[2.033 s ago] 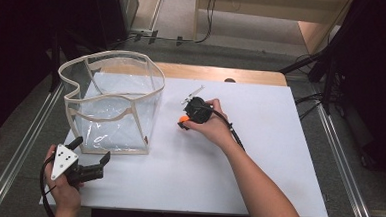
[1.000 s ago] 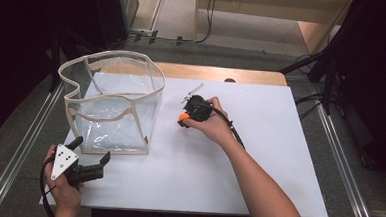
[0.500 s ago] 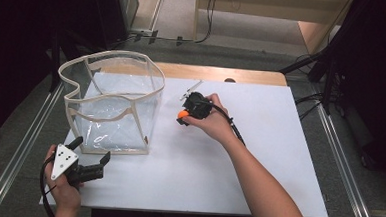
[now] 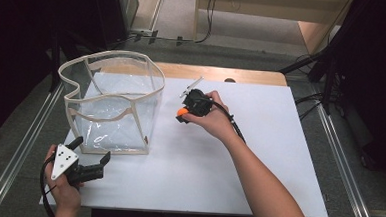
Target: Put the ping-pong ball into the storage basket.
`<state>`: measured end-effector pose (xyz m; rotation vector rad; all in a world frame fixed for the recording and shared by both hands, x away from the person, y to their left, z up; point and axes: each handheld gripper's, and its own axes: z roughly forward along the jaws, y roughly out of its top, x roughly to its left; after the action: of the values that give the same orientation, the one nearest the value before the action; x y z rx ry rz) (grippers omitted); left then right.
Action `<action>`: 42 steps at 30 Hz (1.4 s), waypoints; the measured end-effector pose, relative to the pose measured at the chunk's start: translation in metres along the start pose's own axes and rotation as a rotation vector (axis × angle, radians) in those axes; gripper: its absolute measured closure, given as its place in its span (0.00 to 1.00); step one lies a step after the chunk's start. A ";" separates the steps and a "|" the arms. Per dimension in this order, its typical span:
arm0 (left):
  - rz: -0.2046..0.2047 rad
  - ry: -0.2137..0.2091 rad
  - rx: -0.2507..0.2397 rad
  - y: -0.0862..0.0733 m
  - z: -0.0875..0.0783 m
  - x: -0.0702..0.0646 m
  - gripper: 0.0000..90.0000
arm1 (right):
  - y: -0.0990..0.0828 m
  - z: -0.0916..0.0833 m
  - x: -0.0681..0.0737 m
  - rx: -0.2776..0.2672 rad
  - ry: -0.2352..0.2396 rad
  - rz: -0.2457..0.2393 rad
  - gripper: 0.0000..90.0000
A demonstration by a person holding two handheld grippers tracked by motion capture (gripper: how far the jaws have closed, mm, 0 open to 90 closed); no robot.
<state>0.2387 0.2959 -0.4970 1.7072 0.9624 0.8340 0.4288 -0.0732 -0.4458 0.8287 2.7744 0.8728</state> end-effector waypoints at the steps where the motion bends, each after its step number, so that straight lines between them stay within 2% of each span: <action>1: 0.000 0.000 0.000 0.000 0.000 0.000 0.00 | 0.001 -0.001 0.000 0.004 0.005 -0.003 0.53; 42: 0.002 0.002 0.003 0.000 0.000 -0.001 0.00 | 0.033 -0.048 0.001 -0.036 -0.009 -0.039 0.53</action>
<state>0.2388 0.2952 -0.4971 1.7107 0.9642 0.8362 0.4304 -0.0739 -0.3871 0.7680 2.7491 0.9076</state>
